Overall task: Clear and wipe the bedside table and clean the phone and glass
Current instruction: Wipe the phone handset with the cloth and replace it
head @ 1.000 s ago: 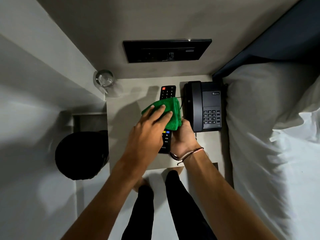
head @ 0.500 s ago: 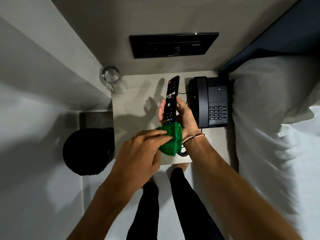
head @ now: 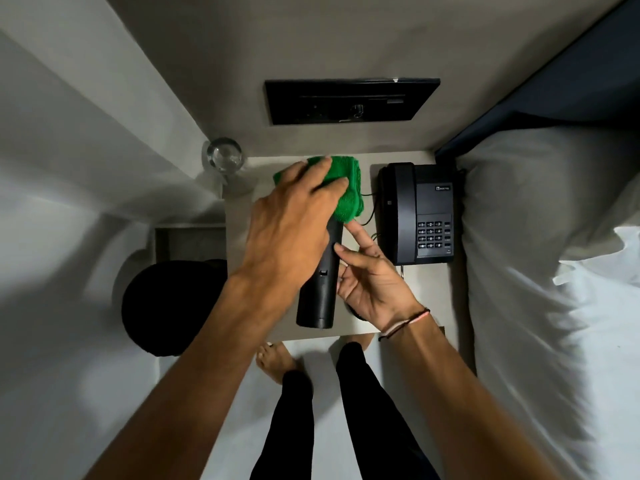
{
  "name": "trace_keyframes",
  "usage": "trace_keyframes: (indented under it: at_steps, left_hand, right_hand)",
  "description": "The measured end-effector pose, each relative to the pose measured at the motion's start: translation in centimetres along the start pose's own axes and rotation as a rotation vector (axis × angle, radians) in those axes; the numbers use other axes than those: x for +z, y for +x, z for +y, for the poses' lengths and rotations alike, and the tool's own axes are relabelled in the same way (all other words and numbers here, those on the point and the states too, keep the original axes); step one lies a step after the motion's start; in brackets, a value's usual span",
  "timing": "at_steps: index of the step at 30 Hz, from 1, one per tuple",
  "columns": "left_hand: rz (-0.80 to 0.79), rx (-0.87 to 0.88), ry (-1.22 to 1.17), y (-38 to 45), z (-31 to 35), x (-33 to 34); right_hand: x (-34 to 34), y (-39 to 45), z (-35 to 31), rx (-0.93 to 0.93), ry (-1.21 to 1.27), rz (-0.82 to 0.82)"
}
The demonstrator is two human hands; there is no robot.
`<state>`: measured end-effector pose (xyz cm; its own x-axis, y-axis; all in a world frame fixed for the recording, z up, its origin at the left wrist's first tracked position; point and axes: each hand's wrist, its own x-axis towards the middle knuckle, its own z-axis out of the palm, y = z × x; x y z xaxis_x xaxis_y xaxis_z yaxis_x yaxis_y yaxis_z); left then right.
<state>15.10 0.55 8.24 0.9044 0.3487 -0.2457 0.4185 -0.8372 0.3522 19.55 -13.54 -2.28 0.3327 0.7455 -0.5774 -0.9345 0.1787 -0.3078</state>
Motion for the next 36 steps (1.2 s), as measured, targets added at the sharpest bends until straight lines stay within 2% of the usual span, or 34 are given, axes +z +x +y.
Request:
trace_keyframes:
  at_steps: [5, 11, 15, 18, 25, 29, 31, 33, 36]
  left_hand:
    - [-0.068, 0.005, -0.007, -1.2, -0.1, 2.0]
    - [-0.050, 0.093, 0.002, -5.9, -0.8, 3.6]
    - [-0.160, 0.070, -0.124, -9.0, -1.5, 3.8]
    - [-0.175, 0.076, -0.224, -10.9, -2.2, 3.6]
    - [-0.105, -0.013, -0.558, -12.1, -5.0, 2.4]
    - [0.030, -0.066, -0.600, -10.9, -6.5, 1.8]
    - [0.093, -0.094, -0.561, -10.2, -7.5, 2.0]
    - [0.132, -0.120, -0.483, -9.7, -8.1, 2.7]
    - [0.152, -0.154, -0.386, -9.5, -8.8, 4.1]
  right_hand:
    - [0.4, 1.0, -1.2, -0.080, 0.040, 0.032]
    - [-0.8, 2.3, -1.4, -0.047, 0.029, 0.122]
    - [-1.0, 2.8, -0.7, -0.045, 0.007, 0.137]
    - [-1.2, 2.9, 0.0, -0.002, -0.026, 0.155]
    - [-1.0, 2.3, 1.7, 0.147, 0.069, 0.225]
    - [-1.3, 2.6, 2.0, 0.194, 0.127, 0.255]
    - [-1.3, 3.0, 2.0, 0.150, 0.145, 0.249]
    - [-1.3, 3.6, 2.0, 0.030, 0.061, 0.274]
    - [-0.4, 4.6, 1.9, -0.162, -0.401, 0.454]
